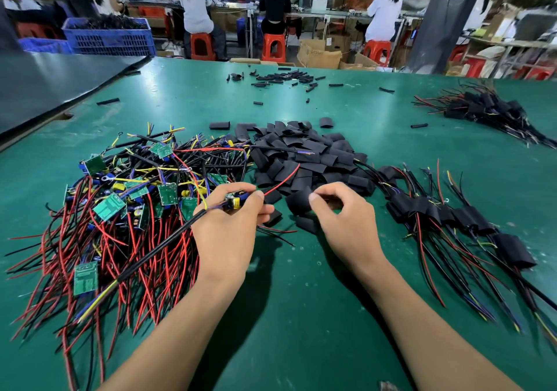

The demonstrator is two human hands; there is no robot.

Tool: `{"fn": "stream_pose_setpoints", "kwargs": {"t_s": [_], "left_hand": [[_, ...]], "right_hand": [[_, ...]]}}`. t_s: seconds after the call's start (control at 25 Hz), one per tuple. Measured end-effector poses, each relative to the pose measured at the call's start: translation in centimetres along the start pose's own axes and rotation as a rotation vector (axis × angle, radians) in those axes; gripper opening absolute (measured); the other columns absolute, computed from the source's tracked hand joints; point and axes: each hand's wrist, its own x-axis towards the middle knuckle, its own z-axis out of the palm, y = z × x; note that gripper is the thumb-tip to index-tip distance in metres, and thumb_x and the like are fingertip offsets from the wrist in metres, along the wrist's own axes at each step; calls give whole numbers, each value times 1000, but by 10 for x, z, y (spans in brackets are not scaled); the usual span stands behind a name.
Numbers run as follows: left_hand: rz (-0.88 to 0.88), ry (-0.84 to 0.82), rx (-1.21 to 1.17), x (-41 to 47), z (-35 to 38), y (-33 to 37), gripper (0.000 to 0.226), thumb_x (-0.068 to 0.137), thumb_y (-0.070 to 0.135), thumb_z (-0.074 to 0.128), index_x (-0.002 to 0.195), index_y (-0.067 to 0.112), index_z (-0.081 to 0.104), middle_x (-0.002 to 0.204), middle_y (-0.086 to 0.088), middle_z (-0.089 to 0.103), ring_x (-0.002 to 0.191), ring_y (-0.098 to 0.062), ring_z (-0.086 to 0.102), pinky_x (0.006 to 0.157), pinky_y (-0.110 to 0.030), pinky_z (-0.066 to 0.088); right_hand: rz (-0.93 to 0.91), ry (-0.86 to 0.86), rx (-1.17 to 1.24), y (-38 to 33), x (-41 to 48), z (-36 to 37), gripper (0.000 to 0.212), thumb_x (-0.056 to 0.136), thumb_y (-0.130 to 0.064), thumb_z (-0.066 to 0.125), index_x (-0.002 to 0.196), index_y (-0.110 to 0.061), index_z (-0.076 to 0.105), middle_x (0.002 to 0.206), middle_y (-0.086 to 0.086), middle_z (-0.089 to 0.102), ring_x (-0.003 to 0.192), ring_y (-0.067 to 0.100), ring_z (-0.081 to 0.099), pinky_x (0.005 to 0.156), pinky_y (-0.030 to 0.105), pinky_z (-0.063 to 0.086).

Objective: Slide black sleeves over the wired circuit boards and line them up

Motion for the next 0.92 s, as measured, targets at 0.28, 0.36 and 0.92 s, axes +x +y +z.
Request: {"fn": "stream_pose_setpoints", "kwargs": {"t_s": [0.28,0.36,0.92], "left_hand": [[-22,-26,-66,-4,2,3,14,86,-6,66,83,8,67,59,-7,70,65,-24,74,62,-27,60],[2,-36,-15,-7,4,1,16,86,-4,66,82,10,67,64,-11,72,66,-22,75,61,-23,58],[134,5,127,-2,-3,5,13,85,8,70,81,20,68,63,2,74,65,-11,74,59,-11,50]], "right_hand": [[468,-23,710,-13,9,-4,10,99,-6,57,94,-14,58,74,4,60,51,11,61,50,22,49],[550,-47,860,-16,10,-4,11,99,-4,55,97,-14,59,76,7,62,51,13,64,51,23,54],[537,-13,1001,-7,19,-14,18,94,1,61,99,-15,67,72,1,67,56,13,65,56,22,56]]}}
